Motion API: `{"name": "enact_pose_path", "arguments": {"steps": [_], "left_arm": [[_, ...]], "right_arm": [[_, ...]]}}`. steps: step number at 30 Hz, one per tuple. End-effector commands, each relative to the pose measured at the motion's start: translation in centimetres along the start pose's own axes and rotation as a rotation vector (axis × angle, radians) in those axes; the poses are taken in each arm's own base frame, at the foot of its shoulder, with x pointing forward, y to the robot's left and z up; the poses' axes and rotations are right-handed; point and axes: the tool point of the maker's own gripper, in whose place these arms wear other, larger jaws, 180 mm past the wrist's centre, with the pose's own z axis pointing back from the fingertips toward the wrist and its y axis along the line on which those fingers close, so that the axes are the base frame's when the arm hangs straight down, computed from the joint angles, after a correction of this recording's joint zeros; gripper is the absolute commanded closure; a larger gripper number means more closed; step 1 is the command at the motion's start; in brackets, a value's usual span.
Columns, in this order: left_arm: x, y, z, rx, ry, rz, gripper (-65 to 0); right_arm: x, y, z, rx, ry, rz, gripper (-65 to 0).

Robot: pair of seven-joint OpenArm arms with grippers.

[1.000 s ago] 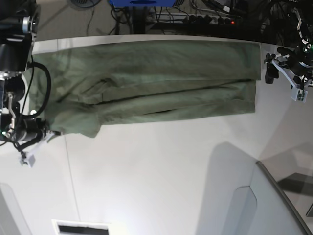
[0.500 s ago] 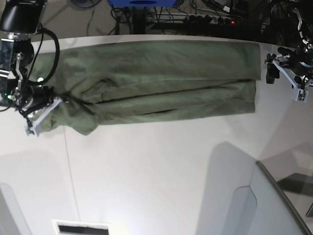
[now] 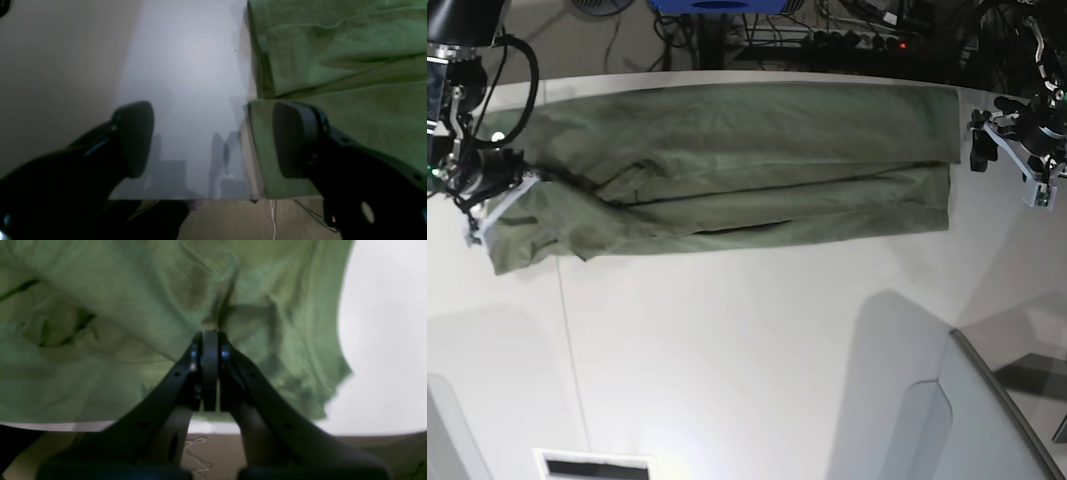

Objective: Layout the t-shirt on the table in an organized manner, then fold the t-shirt properly

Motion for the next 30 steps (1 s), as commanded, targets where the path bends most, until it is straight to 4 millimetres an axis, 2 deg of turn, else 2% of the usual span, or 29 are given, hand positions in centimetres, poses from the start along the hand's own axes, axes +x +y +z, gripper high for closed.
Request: {"name": "enact_pose_path", "arguments": {"steps": [1,6,19,27,29,30], "left_arm": [[1.0,0.8,0.4,0.017,-0.03,-0.011,-53.3],[0.2,0.6,0.0,0.008,-0.01,0.001,-53.3],[0.2,0.6,0.0,0.006,-0.008,0.001,-53.3],[0.2,0.5,-0.1,0.005,-0.01,0.0,-53.3],[0.3,0.5,-0.1,0.002,-0.013,0.004,-53.3],[0.4,0.5,0.0,0.001,-0.017,0.01,-53.3]], "right_arm": [[1.3,-0.7,0.8,-0.021,-0.041,0.012,0.0],[0.0,-0.5,0.5,-0.016,-0.01,0.005,0.0],[-2.7,-0.3,0.0,-0.014,0.04,-0.02,-0.3],[-2.2,-0.5,0.2,-0.038,0.028,-0.077,-1.1],[-2.3,-0.5,0.3,-0.042,0.031,-0.088,-6.5],[-2.5,-0.6,0.4,-0.043,0.048,-0.085,-12.5]]}}
